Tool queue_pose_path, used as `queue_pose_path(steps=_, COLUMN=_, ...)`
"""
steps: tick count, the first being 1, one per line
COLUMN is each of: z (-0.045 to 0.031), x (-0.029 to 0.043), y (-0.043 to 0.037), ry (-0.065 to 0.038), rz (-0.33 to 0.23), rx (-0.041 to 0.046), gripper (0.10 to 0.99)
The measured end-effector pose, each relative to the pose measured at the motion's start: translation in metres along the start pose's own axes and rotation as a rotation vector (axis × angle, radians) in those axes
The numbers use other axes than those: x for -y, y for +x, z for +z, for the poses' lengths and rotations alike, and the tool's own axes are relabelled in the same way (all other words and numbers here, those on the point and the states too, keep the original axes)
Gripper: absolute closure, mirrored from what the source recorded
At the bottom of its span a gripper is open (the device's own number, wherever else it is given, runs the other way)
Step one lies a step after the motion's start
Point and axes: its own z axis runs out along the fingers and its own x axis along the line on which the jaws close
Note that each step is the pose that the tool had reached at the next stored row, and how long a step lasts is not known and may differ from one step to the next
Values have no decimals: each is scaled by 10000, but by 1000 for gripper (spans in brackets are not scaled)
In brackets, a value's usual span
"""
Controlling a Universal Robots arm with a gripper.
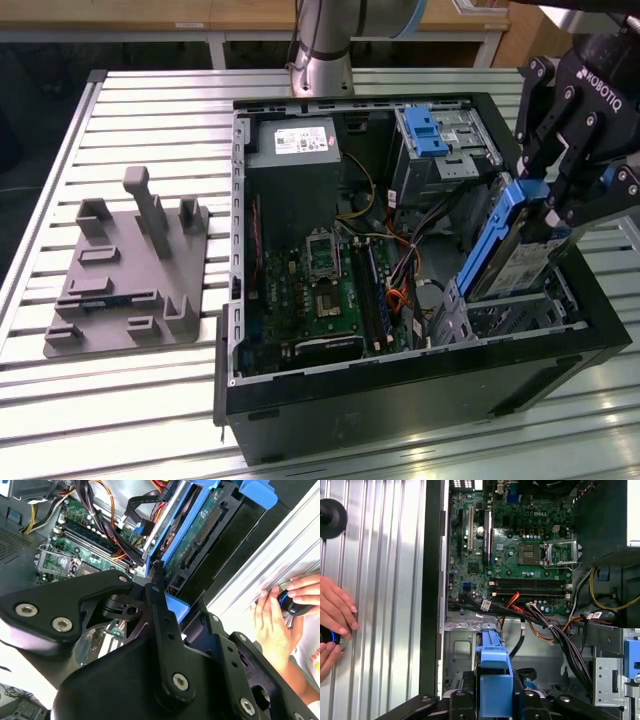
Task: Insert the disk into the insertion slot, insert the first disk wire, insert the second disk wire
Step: 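Insert the disk into the insertion slot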
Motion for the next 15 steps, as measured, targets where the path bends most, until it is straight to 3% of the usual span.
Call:
queue_pose_path(steps=8, z=109, x=5, y=0, ry=0, rz=0, rx=0, gripper=722)
queue_pose_path(steps=12, z=125, x=6, y=-1, ry=1, rz=-1, rx=-2, gripper=714)
queue_pose_path(steps=15, z=126, x=5, y=0, ry=0, rz=-4, rx=-2, gripper=588)
